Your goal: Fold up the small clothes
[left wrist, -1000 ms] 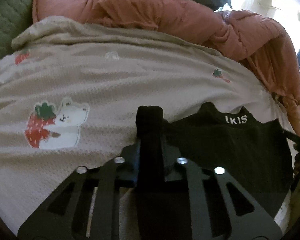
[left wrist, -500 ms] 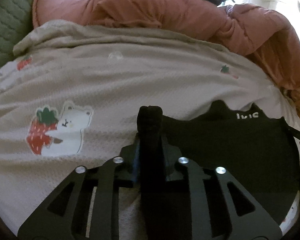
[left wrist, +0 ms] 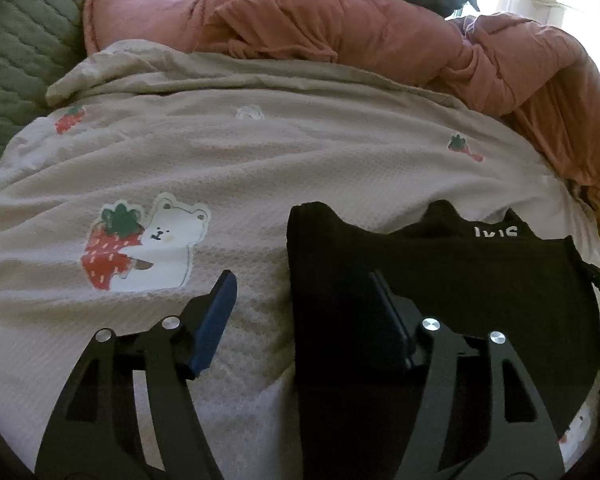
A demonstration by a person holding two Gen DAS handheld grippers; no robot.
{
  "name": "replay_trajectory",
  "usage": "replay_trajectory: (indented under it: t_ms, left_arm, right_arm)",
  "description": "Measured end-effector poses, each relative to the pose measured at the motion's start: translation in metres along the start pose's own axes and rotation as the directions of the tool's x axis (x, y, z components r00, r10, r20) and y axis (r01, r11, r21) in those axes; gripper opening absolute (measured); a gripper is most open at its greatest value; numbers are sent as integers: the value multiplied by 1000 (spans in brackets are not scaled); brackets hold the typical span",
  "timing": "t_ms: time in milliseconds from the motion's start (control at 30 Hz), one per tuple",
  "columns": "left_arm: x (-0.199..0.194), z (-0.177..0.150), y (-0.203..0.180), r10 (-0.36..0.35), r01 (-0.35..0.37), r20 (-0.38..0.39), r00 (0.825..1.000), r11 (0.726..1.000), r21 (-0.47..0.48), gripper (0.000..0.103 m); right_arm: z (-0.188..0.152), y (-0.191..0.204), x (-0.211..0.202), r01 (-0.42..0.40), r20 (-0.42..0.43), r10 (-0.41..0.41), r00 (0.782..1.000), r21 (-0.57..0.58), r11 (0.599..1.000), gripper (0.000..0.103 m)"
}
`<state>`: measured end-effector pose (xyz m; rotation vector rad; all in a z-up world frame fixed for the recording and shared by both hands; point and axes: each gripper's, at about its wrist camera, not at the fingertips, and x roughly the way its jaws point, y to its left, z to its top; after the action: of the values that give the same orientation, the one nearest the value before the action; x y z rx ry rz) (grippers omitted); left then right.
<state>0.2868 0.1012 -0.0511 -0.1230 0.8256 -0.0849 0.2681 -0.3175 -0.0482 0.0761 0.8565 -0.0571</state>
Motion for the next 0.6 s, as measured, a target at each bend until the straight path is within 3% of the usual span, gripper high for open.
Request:
replay_trajectory:
  t_ms: [167,233,600]
  left_arm:
    - [-16,-1,-4,4,-4,19,1000,1000,10,60]
    - [-23,-1,-6,9,-9,25,1000,1000,12,60]
    - [-63,-19,-35,-22,19,58,998,998,57,61]
  right_arm:
    - [-7,6,-23,-16,34,17,999,-20,1000,67]
    - [-14,10,-36,-33,57,35,998,-29,999,74]
    - [-44,41,-77,-136,66,145,987,-121,983,74]
